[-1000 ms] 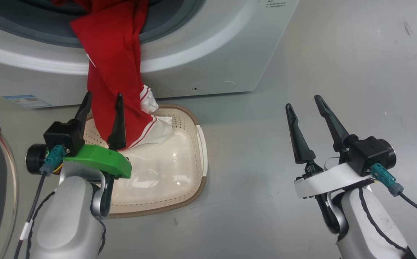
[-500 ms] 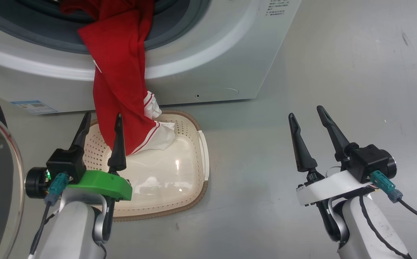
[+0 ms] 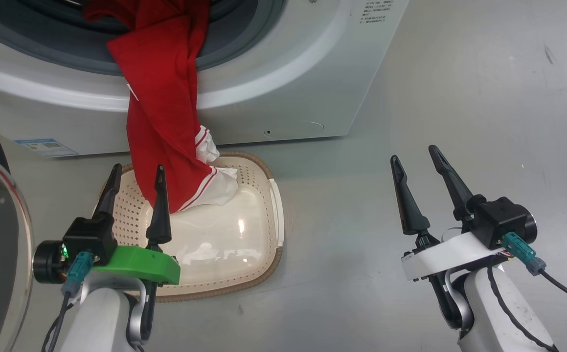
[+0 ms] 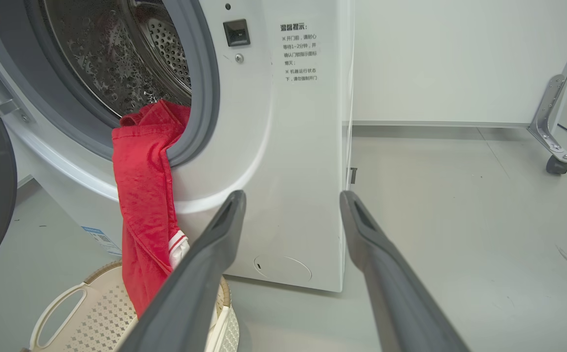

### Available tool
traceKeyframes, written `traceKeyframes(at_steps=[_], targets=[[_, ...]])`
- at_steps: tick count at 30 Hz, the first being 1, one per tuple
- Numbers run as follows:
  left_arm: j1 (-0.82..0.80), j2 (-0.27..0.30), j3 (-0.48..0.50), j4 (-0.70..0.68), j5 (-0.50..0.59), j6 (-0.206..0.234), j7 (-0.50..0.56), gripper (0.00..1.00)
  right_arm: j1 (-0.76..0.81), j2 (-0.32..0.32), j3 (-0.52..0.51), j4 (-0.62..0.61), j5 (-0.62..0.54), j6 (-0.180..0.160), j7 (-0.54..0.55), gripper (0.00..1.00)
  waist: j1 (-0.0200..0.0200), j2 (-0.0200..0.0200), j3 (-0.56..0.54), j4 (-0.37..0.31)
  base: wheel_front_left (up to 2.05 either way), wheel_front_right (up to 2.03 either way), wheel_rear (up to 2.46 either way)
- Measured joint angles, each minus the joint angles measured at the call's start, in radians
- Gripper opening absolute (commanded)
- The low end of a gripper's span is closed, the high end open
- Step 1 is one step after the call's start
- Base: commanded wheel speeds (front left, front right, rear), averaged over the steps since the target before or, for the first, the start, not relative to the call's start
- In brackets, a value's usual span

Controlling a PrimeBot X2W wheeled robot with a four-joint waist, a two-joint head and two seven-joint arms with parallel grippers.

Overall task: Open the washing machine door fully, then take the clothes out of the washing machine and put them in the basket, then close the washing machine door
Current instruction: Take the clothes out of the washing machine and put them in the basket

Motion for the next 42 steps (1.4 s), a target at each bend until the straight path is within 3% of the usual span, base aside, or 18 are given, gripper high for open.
traceKeyframes(at_steps=[32,42], targets=[[0.042,0.003,-0.051,0.006,-0.031,0.019,0.0,1.0,-0.001,0.0,0.013,0.001,-0.002,0.0,0.0,1.0,0.0,-0.0001,0.035,0.018,0.0,0.0,0.0],[-0.117,0.003,-0.055,0.096,-0.062,0.002,0.046,1.0,-0.027,0.0,0.04,-0.011,-0.003,0.002,0.0,1.0,0.0,0.0,0.098,0.006,0.0,0.0,0.0]])
